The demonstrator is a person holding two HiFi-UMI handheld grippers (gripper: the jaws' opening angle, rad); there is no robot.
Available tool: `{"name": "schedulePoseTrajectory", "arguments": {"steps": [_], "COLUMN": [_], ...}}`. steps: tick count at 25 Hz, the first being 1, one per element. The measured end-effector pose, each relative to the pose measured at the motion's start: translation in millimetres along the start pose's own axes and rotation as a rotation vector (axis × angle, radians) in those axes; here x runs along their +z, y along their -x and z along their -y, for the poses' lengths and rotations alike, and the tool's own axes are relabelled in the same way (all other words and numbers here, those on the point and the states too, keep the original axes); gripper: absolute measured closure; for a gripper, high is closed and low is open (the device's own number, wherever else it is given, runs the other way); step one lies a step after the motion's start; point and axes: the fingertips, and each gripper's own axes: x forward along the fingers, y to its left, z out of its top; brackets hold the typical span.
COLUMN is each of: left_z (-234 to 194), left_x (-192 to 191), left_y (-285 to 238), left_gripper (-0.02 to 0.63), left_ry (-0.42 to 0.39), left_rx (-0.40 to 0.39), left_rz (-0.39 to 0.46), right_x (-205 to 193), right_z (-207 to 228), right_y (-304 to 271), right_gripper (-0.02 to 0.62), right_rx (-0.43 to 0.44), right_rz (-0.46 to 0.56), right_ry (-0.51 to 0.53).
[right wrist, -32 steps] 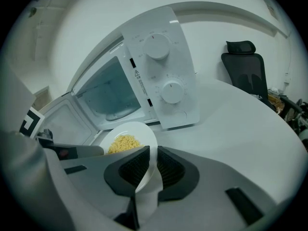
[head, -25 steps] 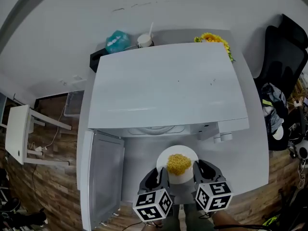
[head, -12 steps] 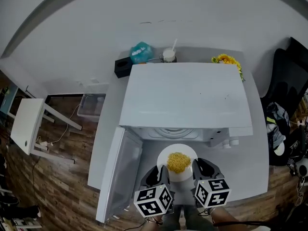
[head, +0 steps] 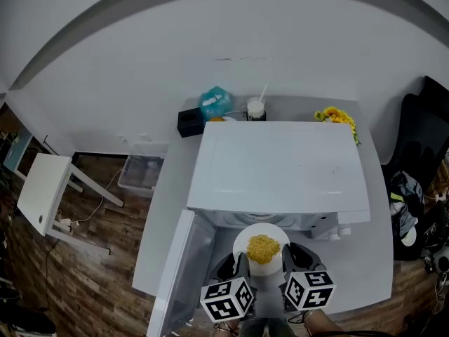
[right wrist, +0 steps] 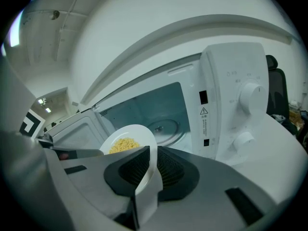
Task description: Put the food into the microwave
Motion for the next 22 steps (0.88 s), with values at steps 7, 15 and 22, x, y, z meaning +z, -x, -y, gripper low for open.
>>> {"name": "schedulePoseTrajectory", "arguments": {"steps": [7, 15, 22], "left_z": [-8.8, -15.4, -18.5], "left_x": [16.3, 26.8, 27.6], "left_y": [-37.1, -73.5, -94.2], "left_gripper": [0.505, 0.505, 0.505], "left_ry": [0.012, -0.003, 0.012], "left_rx": [-0.006, -0.01, -0.017], "left_rz": [0.03, 0.068, 0.095], "right_x": [10.5, 19.9, 27.6], "right_z": [10.3, 22.1, 30.9], "right_y": [-34.4, -64.1, -82.2], "right_gripper": [0.535, 0.538, 0.54], "right_rx": [-0.008, -0.021, -0.042], "right_rz": [0.054, 0.115, 0.164], "right_ry": [-0.023, -0.052, -0.066]}}
